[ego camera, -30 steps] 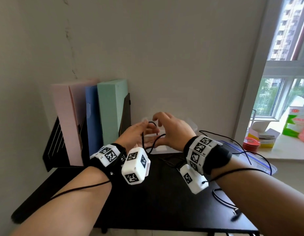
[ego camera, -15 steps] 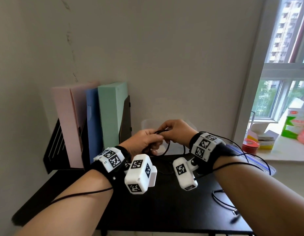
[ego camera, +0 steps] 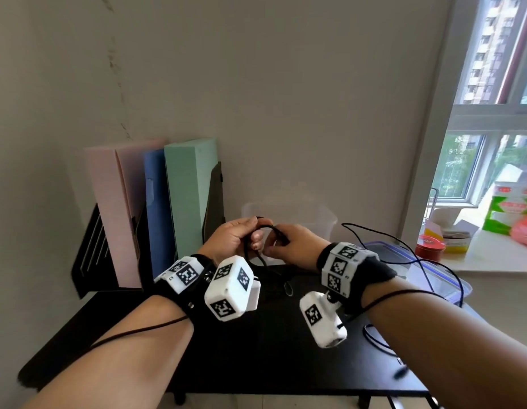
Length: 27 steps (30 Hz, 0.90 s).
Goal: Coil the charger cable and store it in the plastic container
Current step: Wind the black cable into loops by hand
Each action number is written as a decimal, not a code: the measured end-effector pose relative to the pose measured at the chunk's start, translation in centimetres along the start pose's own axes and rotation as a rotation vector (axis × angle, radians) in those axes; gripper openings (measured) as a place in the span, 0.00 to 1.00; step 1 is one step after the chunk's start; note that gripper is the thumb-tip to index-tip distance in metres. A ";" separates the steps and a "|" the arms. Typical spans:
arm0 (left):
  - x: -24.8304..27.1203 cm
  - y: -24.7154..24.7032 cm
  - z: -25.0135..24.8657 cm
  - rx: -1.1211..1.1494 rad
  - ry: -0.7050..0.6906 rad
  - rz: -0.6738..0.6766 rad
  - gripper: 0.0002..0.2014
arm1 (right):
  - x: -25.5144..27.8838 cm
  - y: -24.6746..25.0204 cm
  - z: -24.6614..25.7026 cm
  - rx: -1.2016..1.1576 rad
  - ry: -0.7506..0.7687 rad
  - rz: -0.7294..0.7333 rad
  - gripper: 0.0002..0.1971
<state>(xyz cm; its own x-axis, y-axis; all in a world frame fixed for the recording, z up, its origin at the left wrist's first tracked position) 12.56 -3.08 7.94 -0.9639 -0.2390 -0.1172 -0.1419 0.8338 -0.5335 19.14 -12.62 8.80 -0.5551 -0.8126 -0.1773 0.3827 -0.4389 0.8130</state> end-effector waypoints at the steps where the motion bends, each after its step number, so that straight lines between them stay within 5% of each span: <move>1: 0.0 0.1 0.2 0.012 0.016 0.004 0.22 | 0.0 0.0 0.0 0.129 0.013 -0.012 0.09; 4: -0.1 0.2 0.7 0.060 0.054 -0.019 0.18 | 0.2 -0.5 -0.3 0.239 0.034 0.014 0.15; 7: -0.2 0.2 0.5 -0.009 0.036 -0.055 0.09 | 0.2 -1.0 -1.0 0.047 0.027 0.045 0.18; 13: -0.5 0.2 -0.8 -0.511 -0.070 -0.155 0.05 | 1.0 -1.8 -2.5 -0.267 -0.190 0.221 0.04; 18: 0.0 0.7 -3.8 -0.894 -0.301 -0.299 0.10 | 1.9 -1.1 -3.7 -0.228 -0.172 0.375 0.12; 21: 0.2 2.8 -5.5 -0.896 -0.318 -0.401 0.15 | 1.6 0.6 -4.9 -0.109 -0.045 0.204 0.06; 27: 0.8 6.8 -6.6 -0.752 -0.276 -0.592 0.19 | 1.3 4.4 -8.1 -0.817 -0.224 -0.233 0.17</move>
<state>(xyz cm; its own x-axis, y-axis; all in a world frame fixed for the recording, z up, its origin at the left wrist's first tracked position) 9.35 5.64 9.74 -0.6194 -0.7457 -0.2455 -0.7805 0.6186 0.0900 26.09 -18.75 7.60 -0.7842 -0.6114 -0.1062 0.6028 -0.7911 0.1034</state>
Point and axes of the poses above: each hand's wrist, its own x-axis away from the middle knuckle, its own y-axis out of the back of the hand, z = x × y, the point moved 6 cm from there along -x, towards the middle knuckle, and after that the axes turned 6 degrees about x, right-handed, at the moved point
